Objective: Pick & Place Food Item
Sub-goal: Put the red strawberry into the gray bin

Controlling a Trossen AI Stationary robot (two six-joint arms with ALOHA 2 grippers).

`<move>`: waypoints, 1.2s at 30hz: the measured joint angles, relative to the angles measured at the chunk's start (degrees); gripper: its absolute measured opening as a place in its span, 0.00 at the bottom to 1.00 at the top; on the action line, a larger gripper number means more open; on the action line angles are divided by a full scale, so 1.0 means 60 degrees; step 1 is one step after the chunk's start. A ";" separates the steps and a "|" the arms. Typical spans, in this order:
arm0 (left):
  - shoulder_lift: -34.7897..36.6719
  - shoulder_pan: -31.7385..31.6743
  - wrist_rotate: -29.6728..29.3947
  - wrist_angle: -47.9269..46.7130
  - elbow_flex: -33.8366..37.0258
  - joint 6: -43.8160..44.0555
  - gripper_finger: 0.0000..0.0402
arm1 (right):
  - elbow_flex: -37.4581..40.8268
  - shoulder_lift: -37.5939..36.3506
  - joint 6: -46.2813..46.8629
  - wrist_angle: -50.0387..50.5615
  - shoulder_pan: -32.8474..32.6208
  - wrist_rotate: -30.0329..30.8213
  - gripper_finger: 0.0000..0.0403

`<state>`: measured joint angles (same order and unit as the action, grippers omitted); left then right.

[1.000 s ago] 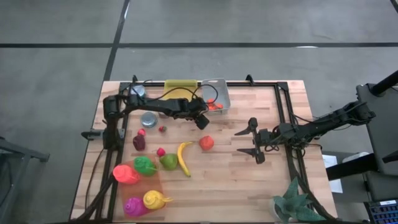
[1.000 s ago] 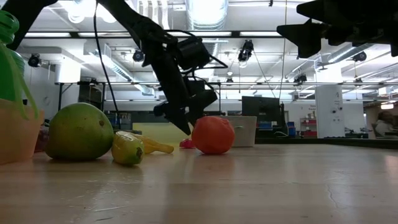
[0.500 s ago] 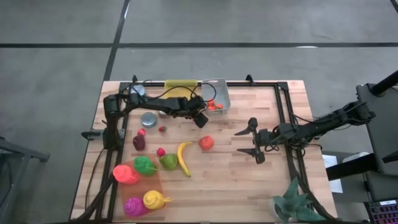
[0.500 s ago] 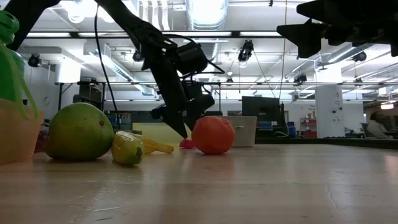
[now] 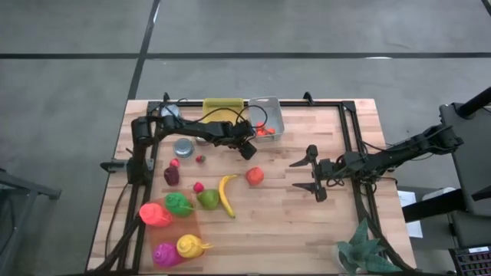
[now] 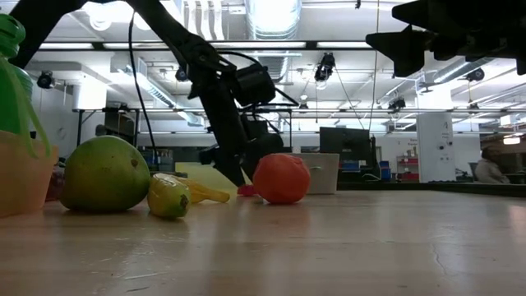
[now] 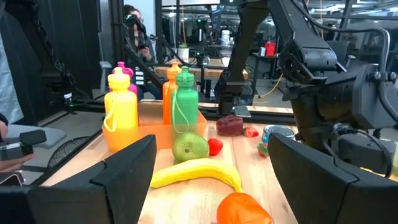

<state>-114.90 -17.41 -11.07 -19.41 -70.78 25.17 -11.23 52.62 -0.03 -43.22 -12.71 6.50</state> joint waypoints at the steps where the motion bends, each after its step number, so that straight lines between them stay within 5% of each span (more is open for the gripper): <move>1: -0.0021 0.0000 0.0000 0.0020 -0.0004 0.0032 0.57 | 0.0002 0.0000 0.0000 0.0013 0.0000 -0.0003 0.76; 36: -0.0014 0.0015 0.0255 0.0294 0.0408 0.0152 0.51 | -0.0035 0.0000 0.0000 0.0023 0.0000 0.0001 0.76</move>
<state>-114.98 -17.32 -9.54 -17.65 -68.34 26.09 -11.44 52.62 -0.03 -43.09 -12.71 6.50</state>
